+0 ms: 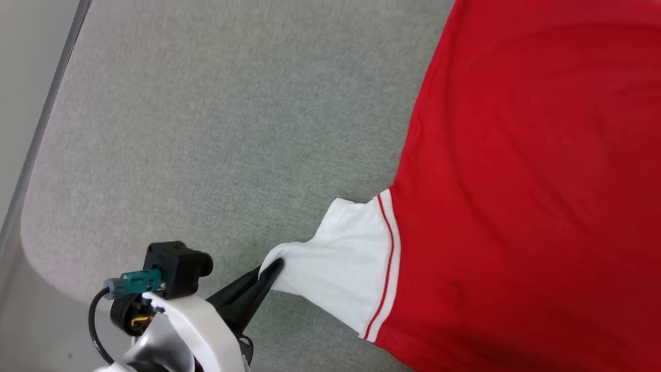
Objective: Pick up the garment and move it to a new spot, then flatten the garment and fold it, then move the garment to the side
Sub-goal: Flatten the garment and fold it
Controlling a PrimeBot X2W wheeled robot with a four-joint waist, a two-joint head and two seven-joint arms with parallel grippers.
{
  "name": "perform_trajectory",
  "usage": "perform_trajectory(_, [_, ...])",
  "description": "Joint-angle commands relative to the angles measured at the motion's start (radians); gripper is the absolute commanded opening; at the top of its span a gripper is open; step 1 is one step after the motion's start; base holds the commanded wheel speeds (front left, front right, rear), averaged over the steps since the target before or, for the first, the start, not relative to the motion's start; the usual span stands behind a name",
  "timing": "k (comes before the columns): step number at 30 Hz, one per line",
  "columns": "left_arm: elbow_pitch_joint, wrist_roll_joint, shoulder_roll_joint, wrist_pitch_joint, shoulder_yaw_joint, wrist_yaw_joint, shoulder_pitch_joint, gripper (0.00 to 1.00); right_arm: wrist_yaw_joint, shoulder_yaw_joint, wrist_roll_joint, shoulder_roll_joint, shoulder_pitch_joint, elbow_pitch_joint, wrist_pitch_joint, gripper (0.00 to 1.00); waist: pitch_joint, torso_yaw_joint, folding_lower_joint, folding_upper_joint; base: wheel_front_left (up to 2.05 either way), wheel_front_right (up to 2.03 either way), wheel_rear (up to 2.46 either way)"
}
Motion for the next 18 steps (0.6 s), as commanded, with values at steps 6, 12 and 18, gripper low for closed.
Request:
perform_trajectory(6, [0.036, 0.008, 0.027, 0.005, 0.022, 0.031, 0.043, 0.00, -0.001, 0.058, 0.057, 0.031, 0.171, 0.020, -0.010, 0.00, -0.153, -0.113, 0.0000, 0.0000, 0.00, 0.00, 0.00])
perform_trajectory(12, [0.063, 0.008, 0.036, -0.010, 0.034, 0.050, 0.087, 0.00, -0.001, 0.096, 0.115, 0.055, 0.298, -0.021, -0.033, 0.00, -0.255, -0.199, 0.0000, 0.0000, 0.00, 0.00, 0.00])
perform_trajectory(18, [0.077, 0.006, 0.030, -0.021, 0.031, 0.066, 0.124, 0.00, -0.001, 0.087, 0.163, 0.069, 0.435, -0.077, -0.056, 0.00, -0.331, -0.261, 0.0000, 0.0000, 0.00, 0.00, 0.00])
